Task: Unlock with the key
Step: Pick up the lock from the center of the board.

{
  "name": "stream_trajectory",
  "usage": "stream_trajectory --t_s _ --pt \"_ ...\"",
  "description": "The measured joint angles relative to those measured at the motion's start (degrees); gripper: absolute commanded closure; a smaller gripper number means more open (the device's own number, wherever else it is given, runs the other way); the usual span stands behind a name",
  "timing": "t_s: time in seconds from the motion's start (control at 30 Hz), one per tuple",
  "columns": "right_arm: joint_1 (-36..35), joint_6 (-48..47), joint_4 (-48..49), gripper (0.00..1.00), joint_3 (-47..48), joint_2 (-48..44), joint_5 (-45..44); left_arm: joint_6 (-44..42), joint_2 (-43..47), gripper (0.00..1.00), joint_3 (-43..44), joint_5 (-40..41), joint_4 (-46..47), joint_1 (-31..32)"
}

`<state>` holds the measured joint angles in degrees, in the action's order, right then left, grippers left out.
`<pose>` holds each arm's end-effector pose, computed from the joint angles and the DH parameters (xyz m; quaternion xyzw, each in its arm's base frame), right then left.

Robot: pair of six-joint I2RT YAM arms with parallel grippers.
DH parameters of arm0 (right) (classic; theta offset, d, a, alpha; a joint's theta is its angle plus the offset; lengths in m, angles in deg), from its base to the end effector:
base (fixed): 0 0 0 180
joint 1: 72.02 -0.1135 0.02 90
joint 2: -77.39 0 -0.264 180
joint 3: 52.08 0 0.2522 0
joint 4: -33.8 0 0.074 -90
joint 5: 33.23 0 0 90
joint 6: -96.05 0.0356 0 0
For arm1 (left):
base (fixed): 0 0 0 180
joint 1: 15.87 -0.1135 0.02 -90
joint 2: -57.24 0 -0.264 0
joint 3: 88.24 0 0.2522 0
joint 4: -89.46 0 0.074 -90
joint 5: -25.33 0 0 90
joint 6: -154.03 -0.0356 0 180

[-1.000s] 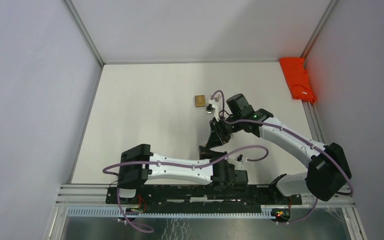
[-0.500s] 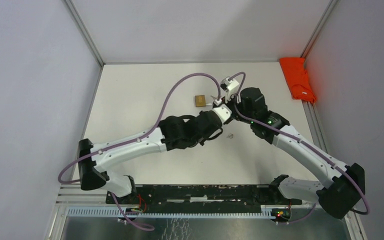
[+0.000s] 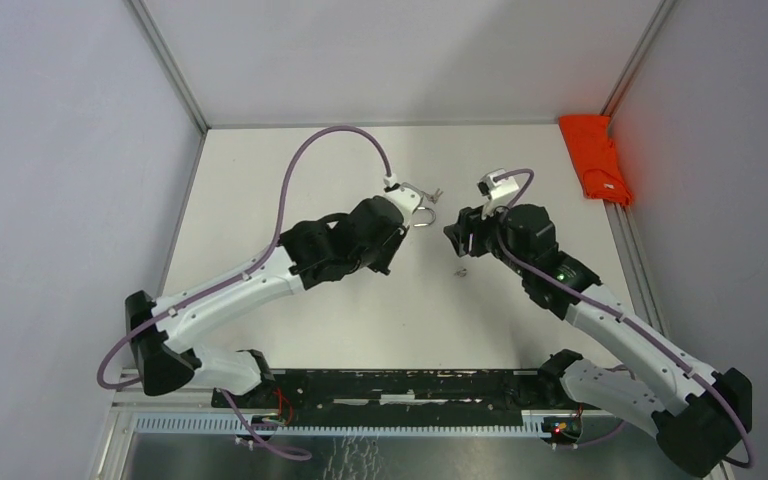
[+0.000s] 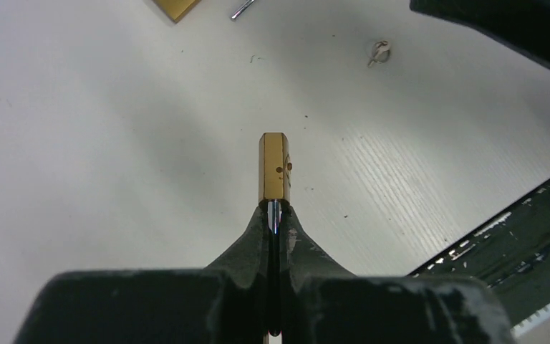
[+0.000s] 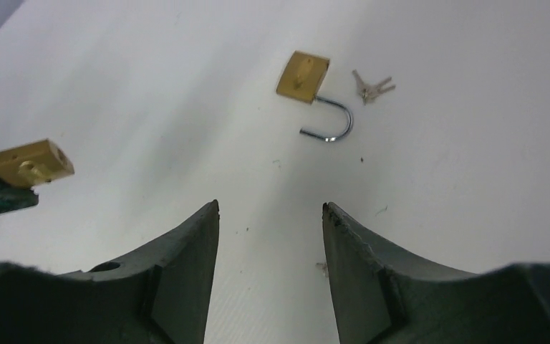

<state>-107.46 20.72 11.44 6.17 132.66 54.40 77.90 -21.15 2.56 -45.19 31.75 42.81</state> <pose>0.1840 0.1292 0.3072 -0.1353 0.8047 0.2294 0.5306 0.1603 -0.2406 0.3498 0.2880 0.8673 -0.0956 0.3947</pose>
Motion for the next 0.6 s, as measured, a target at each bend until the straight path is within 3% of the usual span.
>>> stream_trajectory --t_s 0.13,0.23,0.4,0.6 --pt "0.48 -0.48 4.98 0.46 -2.16 -1.95 3.48 0.13 2.84 0.98 -1.44 -2.62 1.20 -0.13" --pt "1.01 -0.35 12.11 0.48 -5.62 -3.21 12.02 0.09 5.03 0.98 -2.38 -6.12 2.95 -0.96" --pt "2.86 3.30 27.23 0.45 -13.57 -4.39 26.38 0.00 10.62 0.98 -5.16 -14.75 7.56 -5.20" --pt "5.75 14.14 50.23 0.44 -19.02 -2.60 39.43 -0.09 15.58 0.98 -7.91 -25.07 11.61 -9.27"
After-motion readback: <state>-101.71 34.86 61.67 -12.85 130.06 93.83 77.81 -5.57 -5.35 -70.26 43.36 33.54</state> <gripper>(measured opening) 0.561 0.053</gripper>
